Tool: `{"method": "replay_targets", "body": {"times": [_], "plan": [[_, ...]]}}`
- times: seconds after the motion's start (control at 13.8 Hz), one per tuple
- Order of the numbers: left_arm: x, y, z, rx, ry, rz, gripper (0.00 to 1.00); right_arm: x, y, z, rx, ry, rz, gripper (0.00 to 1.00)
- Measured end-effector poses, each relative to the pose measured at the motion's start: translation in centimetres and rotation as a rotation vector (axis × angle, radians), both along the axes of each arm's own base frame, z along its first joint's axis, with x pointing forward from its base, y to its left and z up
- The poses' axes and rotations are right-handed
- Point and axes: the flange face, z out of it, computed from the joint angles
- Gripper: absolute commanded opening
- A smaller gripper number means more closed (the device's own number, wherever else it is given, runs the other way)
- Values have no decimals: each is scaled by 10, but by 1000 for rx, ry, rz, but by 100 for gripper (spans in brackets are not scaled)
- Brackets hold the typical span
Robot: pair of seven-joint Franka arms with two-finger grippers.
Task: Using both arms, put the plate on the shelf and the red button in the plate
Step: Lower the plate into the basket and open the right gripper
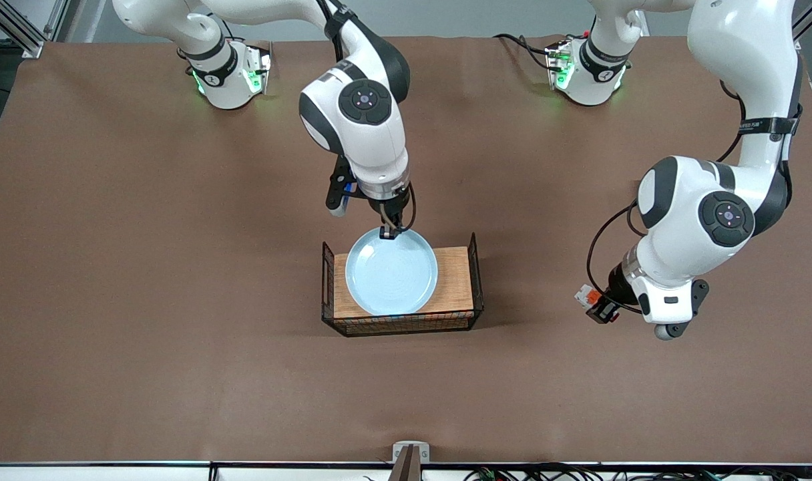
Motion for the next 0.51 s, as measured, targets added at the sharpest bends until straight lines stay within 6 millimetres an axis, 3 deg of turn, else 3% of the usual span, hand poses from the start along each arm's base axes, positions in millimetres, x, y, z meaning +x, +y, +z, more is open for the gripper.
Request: {"method": "replay_targets", "body": {"times": [0.36, 0.51], "plan": [[1, -11, 9, -31, 1, 54, 26, -3, 9, -18, -16, -6, 4, 2], [0, -10, 9, -30, 7, 57, 26, -2, 10, -22, -19, -4, 3, 12]]}}
